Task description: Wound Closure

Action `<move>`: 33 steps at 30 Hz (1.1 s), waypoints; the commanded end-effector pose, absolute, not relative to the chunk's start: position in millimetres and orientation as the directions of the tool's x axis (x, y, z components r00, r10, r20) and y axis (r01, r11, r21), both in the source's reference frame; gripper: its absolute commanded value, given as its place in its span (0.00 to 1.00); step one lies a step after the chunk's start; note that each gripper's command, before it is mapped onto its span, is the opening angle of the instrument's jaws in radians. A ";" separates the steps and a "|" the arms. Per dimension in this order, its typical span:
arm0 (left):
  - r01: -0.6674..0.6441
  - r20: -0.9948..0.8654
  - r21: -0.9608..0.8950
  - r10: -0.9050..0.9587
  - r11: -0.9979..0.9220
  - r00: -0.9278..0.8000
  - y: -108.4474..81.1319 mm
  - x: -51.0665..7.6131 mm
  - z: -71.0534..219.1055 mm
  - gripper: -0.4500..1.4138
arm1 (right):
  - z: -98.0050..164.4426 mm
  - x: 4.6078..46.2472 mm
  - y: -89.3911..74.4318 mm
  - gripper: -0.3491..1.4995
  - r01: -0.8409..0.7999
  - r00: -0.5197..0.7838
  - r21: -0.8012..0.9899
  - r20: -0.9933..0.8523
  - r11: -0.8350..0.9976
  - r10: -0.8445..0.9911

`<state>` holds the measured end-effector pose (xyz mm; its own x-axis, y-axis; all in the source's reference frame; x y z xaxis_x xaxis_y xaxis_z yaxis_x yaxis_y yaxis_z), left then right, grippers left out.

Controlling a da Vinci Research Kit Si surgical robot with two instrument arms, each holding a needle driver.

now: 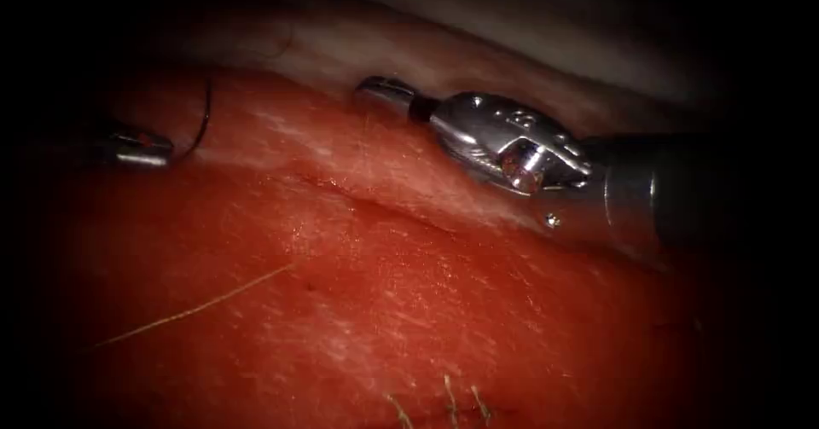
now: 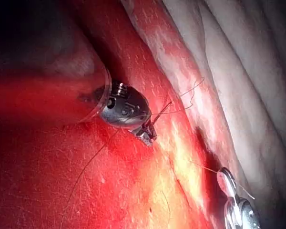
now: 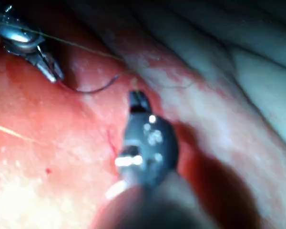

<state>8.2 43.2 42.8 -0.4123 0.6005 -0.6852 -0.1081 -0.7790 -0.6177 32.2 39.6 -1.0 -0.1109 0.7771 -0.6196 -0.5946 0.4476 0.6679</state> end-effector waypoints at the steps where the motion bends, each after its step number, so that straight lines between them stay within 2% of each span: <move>1: -0.105 -0.680 -0.622 0.602 -0.776 -0.417 42.7 7.7 43.4 0.05 | -1.0 33.1 40.3 0.00 -0.594 -0.112 0.666 -0.624 0.452 0.773; 5: -0.109 -0.648 -0.638 0.608 -0.762 -0.458 42.3 7.5 43.1 0.07 | -1.6 33.1 40.9 0.00 -0.592 -0.118 0.667 -0.626 0.452 0.771; 9: -0.120 -0.627 -0.655 0.625 -0.746 -0.465 42.3 7.0 42.8 0.25 | -2.2 33.1 41.3 0.00 -0.592 -0.122 0.668 -0.628 0.452 0.768; 11: -0.136 -0.618 -0.660 0.636 -0.739 -0.462 42.5 6.7 42.5 0.42 | -2.3 33.1 41.4 0.00 -0.593 -0.119 0.665 -0.631 0.455 0.767; 12: -0.147 -0.613 -0.660 0.642 -0.736 -0.460 42.6 6.7 42.5 0.46 | -2.3 33.1 41.4 0.00 -0.593 -0.119 0.665 -0.630 0.455 0.767; 19: -0.215 -0.534 -0.714 0.717 -0.666 -0.447 43.1 5.2 39.1 0.59 | -2.4 33.1 42.1 0.00 -0.594 -0.122 0.667 -0.628 0.451 0.768; 21: -0.207 -0.526 -0.726 0.724 -0.656 -0.446 42.7 4.9 38.2 0.59 | -2.5 32.9 42.3 0.05 -0.597 -0.125 0.665 -0.629 0.448 0.768; 22: -0.199 -0.525 -0.731 0.724 -0.653 -0.447 42.5 4.8 37.8 0.59 | -2.5 32.9 42.3 0.15 -0.599 -0.128 0.665 -0.630 0.446 0.766; 23: -0.190 -0.520 -0.737 0.724 -0.649 -0.453 42.1 4.5 37.2 0.59 | -2.6 32.9 42.3 0.41 -0.606 -0.129 0.662 -0.630 0.442 0.766; 24: -0.185 -0.518 -0.741 0.724 -0.646 -0.456 42.0 4.3 36.8 0.59 | -2.6 32.9 42.3 0.55 -0.616 -0.128 0.653 -0.634 0.440 0.762; 26: -0.179 -0.512 -0.749 0.729 -0.638 -0.454 42.2 3.8 35.7 0.59 | -2.6 32.9 42.1 0.69 -0.630 -0.118 0.635 -0.647 0.446 0.753; 33: -0.260 -0.529 -0.727 0.760 -0.635 -0.378 45.5 3.0 30.6 0.58 | -3.2 32.9 41.3 0.75 -0.637 -0.083 0.596 -0.683 0.489 0.726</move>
<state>3.4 46.0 29.0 -0.3753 0.7555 -0.5370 -0.2583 -0.6416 -0.7222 32.0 40.8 -3.4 -0.0769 0.7262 -0.6832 -0.6386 0.4903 0.5931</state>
